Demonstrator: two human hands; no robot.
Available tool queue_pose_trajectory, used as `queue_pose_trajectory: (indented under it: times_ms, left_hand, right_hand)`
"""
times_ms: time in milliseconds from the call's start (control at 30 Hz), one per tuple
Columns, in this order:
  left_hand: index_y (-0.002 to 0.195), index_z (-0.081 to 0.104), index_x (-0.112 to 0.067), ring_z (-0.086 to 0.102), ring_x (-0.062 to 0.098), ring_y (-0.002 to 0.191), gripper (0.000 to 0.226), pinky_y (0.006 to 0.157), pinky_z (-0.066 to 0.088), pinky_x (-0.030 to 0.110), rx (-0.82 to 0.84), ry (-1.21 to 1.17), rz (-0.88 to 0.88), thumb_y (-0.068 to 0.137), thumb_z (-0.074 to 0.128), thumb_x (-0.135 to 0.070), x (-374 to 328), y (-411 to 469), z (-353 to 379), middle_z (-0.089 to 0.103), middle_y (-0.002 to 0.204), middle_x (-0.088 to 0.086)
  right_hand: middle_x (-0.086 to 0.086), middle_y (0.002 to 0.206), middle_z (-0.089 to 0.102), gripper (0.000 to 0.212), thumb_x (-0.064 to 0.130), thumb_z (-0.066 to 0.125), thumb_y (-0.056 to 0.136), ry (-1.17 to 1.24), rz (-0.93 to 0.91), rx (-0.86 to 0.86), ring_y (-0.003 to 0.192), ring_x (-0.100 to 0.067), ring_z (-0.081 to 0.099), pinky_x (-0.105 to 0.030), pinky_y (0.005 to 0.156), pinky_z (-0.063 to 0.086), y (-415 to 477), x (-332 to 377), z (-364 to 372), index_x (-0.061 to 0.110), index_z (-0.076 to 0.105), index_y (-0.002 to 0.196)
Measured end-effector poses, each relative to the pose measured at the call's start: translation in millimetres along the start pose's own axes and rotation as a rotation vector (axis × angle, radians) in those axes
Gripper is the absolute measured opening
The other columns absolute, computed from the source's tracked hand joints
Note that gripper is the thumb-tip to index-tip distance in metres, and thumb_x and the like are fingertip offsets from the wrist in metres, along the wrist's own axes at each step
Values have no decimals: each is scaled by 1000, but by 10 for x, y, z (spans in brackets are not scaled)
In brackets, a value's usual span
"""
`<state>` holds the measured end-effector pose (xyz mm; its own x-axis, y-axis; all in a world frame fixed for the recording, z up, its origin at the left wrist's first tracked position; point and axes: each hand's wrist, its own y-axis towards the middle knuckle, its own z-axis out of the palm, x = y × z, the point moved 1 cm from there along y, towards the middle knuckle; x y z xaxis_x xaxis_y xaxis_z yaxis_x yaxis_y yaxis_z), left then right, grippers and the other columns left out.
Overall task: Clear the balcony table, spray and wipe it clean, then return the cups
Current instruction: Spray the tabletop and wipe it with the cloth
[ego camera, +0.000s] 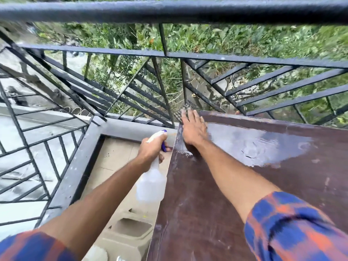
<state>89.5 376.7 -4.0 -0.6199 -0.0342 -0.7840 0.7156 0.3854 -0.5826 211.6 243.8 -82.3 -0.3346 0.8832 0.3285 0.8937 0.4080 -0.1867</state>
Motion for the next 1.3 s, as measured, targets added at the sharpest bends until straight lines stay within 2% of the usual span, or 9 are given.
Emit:
queue_pose_trajectory:
  times_ms: [200,367,467,567,667,800,933,1167,1300]
  left_hand:
    - [84,70,-12,50,32,63,29,41,35,22,46,17,-14,99,61,-36,-40,-95,152,68,73,11]
    - [91,63,-8,52,10,37,26,35,36,20,117,50,50,105,55,-29,-154,-215,283,62,86,21]
    - [97,63,-6,52,8,36,22,35,35,20,126,11,62,105,55,-24,-173,-281,348,59,87,22]
    - [99,67,-7,59,12,49,20,36,37,21,116,12,68,104,57,-24,-120,-318,375,61,84,18]
    - [99,69,-13,60,22,63,17,36,38,23,113,16,67,103,59,-25,-73,-342,398,63,81,14]
    - [84,69,-14,60,29,76,23,38,40,24,121,39,76,102,59,-25,-20,-365,461,63,77,14]
    - [82,69,-15,60,30,76,24,41,42,25,136,72,65,101,61,-28,11,-439,585,66,73,10]
    - [95,71,-12,63,22,79,24,41,42,24,207,128,91,102,58,-31,13,-626,697,67,74,6]
    - [93,68,-12,62,26,81,22,39,41,22,215,113,82,103,58,-29,25,-710,748,65,74,5]
  right_hand:
    - [2,166,22,65,30,50,100,-2,-213,-41,151,-24,22,-46,121,26,-736,-700,-33,29,22,159]
    - [-8,165,25,63,30,48,101,19,230,-220,150,-33,25,-49,119,25,-1124,-1729,-346,24,23,159]
    - [-11,167,19,65,28,47,101,52,531,-275,152,-33,17,-51,123,17,-1158,-1998,-449,19,20,160]
    - [-13,167,14,73,28,52,98,107,681,-295,153,-33,13,-53,123,15,-999,-1646,-367,15,15,160]
    - [-11,169,7,74,33,48,101,122,506,-248,154,-33,10,-55,120,17,-928,-998,-217,18,6,161]
    - [-7,167,19,72,25,51,96,-15,-20,-105,152,-30,21,-53,119,30,-1227,-298,107,20,18,159]
    - [-2,158,40,64,28,61,91,-50,-258,-158,144,-26,39,-46,109,43,-1655,-657,202,25,40,151]
    - [-15,160,34,59,34,37,98,-10,399,-336,147,-36,31,-52,118,29,-1935,-2147,-245,17,36,155]
    - [-16,159,36,64,18,59,92,16,422,-296,146,-36,33,-49,118,32,-1930,-1688,-164,14,40,153]
